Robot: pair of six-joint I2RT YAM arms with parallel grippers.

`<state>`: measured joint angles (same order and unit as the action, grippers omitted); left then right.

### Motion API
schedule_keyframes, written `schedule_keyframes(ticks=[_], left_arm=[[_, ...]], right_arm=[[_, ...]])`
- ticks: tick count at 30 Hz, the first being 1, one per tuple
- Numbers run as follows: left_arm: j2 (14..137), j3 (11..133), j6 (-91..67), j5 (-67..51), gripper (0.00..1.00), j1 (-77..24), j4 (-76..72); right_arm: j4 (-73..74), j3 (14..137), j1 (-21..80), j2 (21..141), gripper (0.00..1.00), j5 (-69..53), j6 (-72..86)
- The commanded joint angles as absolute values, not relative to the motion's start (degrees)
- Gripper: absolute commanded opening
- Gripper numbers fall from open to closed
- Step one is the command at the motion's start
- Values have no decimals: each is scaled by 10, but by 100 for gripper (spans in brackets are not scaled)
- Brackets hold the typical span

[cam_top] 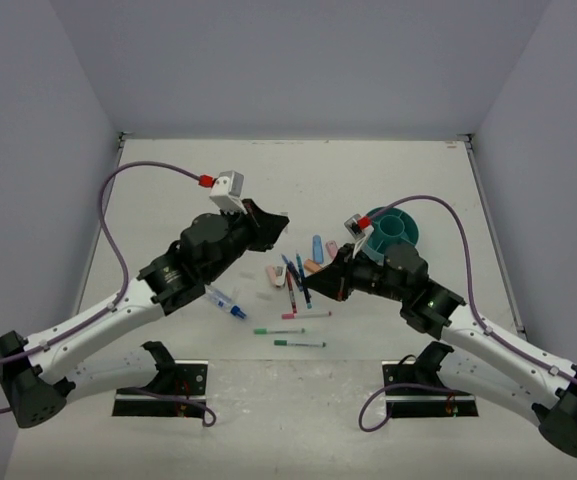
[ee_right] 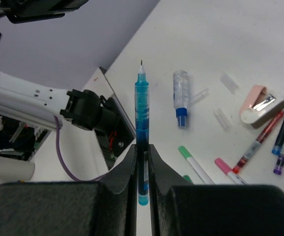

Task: Sort the stationery into containers
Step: Close the pen cap on the pen.

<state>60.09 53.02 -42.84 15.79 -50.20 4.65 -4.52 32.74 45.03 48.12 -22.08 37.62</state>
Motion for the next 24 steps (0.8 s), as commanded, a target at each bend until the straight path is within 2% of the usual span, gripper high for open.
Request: schedule_keyframes(ticks=[1, 4, 8, 24], left_arm=[[570, 476, -333, 47, 0, -501, -194], [572, 457, -341, -11, 0, -501, -242], [585, 452, -359, -33, 0, -501, -261], [585, 426, -396, -24, 0, -501, -306]], right_arm=[[-166, 322, 462, 465, 0, -212, 413], [-156, 328, 468, 459, 0, -203, 397], [-155, 330, 468, 446, 0, -195, 389], [-142, 330, 468, 417, 0, -148, 388]])
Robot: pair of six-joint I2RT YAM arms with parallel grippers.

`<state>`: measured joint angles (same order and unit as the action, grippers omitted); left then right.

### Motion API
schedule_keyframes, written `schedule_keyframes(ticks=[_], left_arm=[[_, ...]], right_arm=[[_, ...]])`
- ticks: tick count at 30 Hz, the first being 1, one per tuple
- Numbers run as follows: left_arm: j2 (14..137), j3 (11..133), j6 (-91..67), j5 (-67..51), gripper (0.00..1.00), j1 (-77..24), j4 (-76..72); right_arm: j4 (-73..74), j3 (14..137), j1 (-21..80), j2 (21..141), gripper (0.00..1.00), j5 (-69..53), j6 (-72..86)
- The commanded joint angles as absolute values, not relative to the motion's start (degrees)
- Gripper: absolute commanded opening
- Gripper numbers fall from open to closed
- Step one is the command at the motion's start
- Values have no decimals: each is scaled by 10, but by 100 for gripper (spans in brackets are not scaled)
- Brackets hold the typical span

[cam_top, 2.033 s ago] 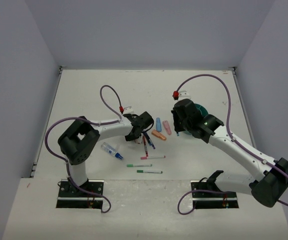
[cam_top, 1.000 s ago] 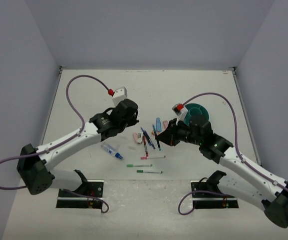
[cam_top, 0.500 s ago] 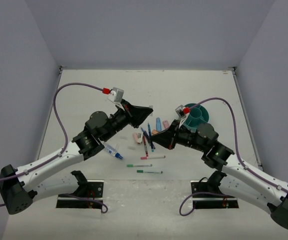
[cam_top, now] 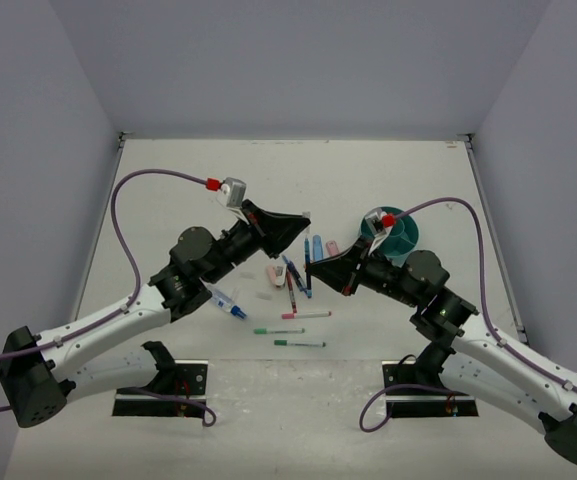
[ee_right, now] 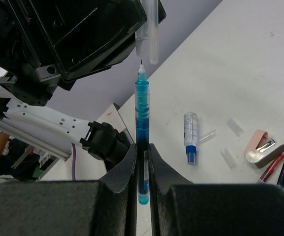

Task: Sort the stationery into containers
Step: Close the pen cap on the pen.

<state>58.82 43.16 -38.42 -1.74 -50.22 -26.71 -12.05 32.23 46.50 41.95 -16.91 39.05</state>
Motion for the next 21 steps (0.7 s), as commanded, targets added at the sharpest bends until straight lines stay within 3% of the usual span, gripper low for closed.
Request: schedule_keyframes(ticks=[1, 21], left_arm=[[588, 428, -398, -25, 0, -501, -306], [594, 402, -417, -34, 0, -501, -341]], right_arm=[[-142, 331, 468, 417, 0, -148, 388], [-166, 344, 468, 432, 0, -127, 406]])
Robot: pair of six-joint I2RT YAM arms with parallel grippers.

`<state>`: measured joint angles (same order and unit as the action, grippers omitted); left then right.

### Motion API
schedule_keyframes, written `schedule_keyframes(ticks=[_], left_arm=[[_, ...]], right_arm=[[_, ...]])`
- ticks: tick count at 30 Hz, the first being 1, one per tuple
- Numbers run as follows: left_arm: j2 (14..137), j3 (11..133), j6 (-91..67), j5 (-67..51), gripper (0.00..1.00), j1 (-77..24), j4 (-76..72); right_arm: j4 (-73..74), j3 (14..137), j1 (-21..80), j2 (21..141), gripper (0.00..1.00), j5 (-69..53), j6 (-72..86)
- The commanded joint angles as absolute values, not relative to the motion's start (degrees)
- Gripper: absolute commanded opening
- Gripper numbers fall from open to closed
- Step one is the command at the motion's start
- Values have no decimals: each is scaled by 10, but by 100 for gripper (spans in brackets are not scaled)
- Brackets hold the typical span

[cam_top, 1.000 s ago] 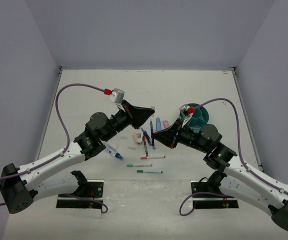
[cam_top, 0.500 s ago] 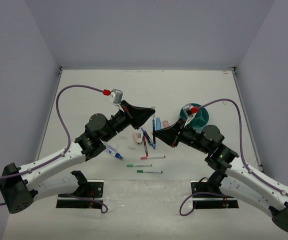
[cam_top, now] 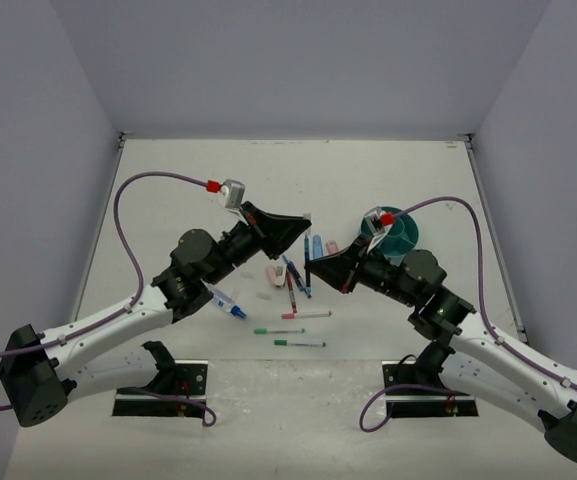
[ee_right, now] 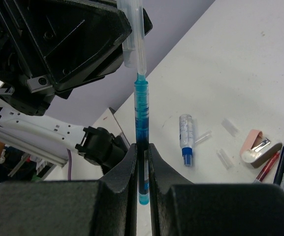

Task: Sort the stationery into containers
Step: Close the pen cap on the pen.

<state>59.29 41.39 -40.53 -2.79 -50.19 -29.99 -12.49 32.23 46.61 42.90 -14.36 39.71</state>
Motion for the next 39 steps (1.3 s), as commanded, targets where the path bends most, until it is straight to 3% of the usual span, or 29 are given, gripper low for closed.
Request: schedule_keyframes(ticks=[1, 27, 34, 39], left_arm=[[592, 398, -417, -32, 0, -501, -343], [599, 335, -507, -31, 0, -502, -426], [594, 350, -471, -54, 0, -502, -402], [570, 378, -438, -58, 9, -501, -362]], right_arm=[[-168, 345, 468, 432, 0, -127, 407], [-274, 356, 468, 447, 0, -69, 419], [-209, 411, 468, 454, 0, -67, 340], [-179, 423, 468, 452, 0, -114, 317]])
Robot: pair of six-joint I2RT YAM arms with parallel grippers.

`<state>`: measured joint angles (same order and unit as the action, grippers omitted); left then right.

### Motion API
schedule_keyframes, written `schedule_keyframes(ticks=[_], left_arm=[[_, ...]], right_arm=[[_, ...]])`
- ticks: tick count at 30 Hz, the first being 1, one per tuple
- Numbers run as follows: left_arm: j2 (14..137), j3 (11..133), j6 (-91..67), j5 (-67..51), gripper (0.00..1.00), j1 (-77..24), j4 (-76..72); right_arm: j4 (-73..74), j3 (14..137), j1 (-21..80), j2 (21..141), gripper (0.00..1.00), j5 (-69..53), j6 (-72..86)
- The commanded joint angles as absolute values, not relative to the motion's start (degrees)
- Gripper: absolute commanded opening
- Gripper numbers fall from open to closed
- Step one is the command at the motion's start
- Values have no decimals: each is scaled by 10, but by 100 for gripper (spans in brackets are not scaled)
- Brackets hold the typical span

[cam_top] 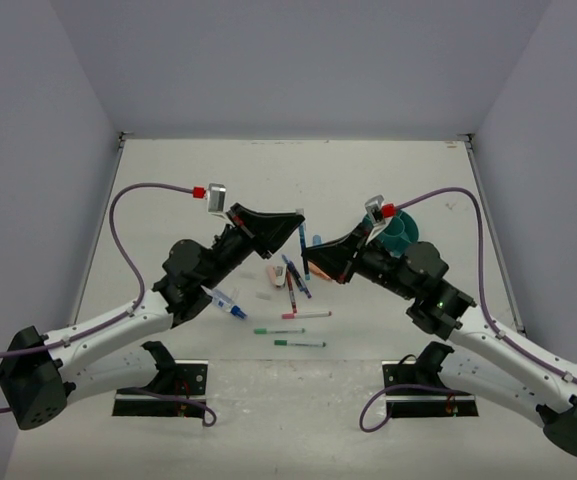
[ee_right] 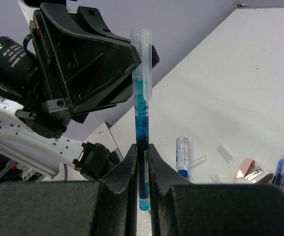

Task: Sort the stationery into containers
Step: Close the pen cap on the pen.

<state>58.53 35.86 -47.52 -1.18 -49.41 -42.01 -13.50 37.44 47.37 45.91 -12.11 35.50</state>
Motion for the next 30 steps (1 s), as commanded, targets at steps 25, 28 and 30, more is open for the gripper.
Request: schedule_keyframes(ticks=[25, 28, 30], left_arm=[[540, 439, -344, -232, 0, -501, -378], [546, 459, -321, -289, 0, -502, -376], [548, 464, -318, -299, 0, -501, -379]], right_arm=[[-128, 466, 468, 467, 24, -236, 258], [-127, 477, 468, 479, 31, -279, 259], [-128, 485, 468, 487, 14, -297, 262]])
